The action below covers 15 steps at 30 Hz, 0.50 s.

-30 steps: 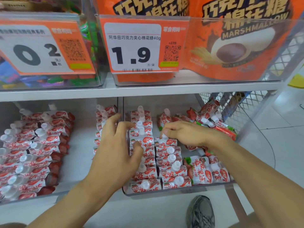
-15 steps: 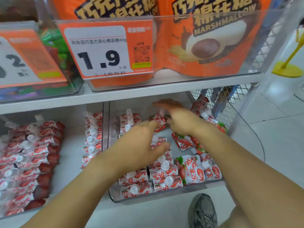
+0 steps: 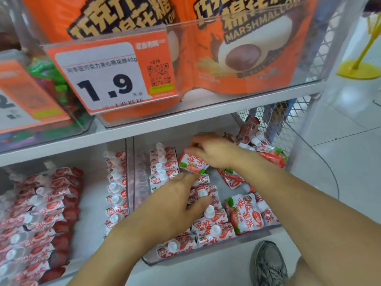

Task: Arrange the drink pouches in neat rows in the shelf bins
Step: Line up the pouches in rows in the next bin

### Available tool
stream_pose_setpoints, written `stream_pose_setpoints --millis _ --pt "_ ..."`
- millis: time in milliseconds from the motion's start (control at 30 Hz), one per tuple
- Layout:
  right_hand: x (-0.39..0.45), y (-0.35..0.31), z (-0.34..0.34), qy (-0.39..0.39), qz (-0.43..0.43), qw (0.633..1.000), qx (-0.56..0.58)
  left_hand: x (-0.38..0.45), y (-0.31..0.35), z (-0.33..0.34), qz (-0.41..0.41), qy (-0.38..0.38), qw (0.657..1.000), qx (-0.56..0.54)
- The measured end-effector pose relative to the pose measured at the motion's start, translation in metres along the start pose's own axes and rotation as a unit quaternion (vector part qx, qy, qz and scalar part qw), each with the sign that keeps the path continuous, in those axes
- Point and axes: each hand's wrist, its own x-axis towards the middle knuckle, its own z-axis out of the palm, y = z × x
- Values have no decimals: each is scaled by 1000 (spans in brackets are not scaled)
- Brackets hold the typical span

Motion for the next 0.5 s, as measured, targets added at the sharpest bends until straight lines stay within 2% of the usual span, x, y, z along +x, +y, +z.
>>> stream_pose_setpoints --millis 100,267,367,500 --pt "-5 0 -11 -53 40 998 2 -1 0 0 -5 5 1000 -9" --pt "-3 -5 -10 7 59 995 -76 -11 4 -7 -17 11 1000 19" --pt "2 -7 5 -6 40 992 -119 -26 6 -14 -16 62 995 71" --pt "6 -5 12 -82 9 993 -85 -37 -13 -12 1 144 982 122"
